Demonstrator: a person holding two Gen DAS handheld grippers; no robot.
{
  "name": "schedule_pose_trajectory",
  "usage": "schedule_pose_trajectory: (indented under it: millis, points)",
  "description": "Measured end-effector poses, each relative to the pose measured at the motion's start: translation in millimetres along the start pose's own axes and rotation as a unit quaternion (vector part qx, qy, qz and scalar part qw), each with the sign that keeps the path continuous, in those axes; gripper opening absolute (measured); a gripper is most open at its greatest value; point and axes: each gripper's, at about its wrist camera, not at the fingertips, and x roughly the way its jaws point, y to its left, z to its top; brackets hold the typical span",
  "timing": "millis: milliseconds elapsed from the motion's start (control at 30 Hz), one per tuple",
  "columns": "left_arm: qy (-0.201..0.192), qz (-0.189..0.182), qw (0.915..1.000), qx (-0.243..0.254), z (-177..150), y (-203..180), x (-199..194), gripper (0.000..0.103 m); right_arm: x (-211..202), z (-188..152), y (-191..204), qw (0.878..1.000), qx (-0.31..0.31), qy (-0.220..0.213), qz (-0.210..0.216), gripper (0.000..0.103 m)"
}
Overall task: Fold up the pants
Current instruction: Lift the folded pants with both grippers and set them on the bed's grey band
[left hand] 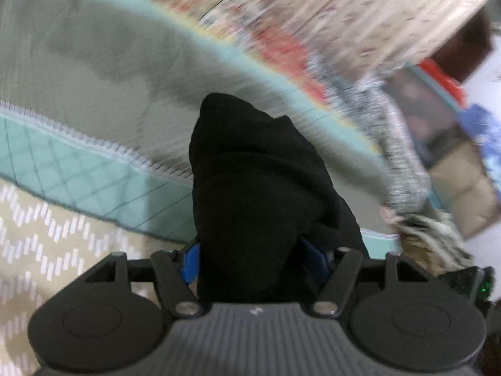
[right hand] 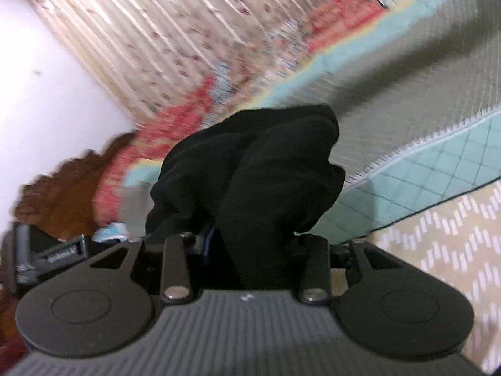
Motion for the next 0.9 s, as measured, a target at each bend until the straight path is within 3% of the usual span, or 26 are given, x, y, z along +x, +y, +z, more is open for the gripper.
schedule_pose_trajectory:
  millis: [67,133,267,333,400,500,633,767,900]
  points:
    - [0.023,0.035,0.999,-0.013,-7,17,30,0.071,23,-9,-23,0.999,0.03,0.028,-0.023,0.042]
    - [0.006,0.049,0.9986,-0.019,-18,27,35,0.096,31,-23,-43,0.997,0.056,0.039,-0.027,0.05]
    - [0.002,0.059,0.9981,-0.018,-19,26,20,0.096,8,-22,-52,0.995,0.096,0.038,0.009,0.056]
    - [-0.012,0.089,0.9959,-0.01,-20,21,-2,0.093,-13,-21,-45,0.996,0.088,0.022,-0.009,0.064]
    - [-0.027,0.122,0.9922,0.005,-26,8,-27,0.093,-31,-22,-41,0.996,0.078,0.004,-0.039,0.065]
    - [-0.037,0.154,0.9862,0.049,-51,-21,-64,0.094,-62,-35,-26,0.996,0.058,-0.009,-0.07,0.065]
    - [-0.024,0.211,0.9686,0.129,-97,-58,-100,0.096,-100,-71,3,0.995,0.021,-0.003,-0.095,0.065]
    - [-0.019,0.223,0.9614,0.161,-145,-81,-135,0.097,-133,-117,33,0.991,-0.018,0.004,-0.13,0.066]
    - [-0.014,0.229,0.9587,0.168,-182,-95,-167,0.103,-153,-154,51,0.985,-0.027,0.012,-0.171,0.073]
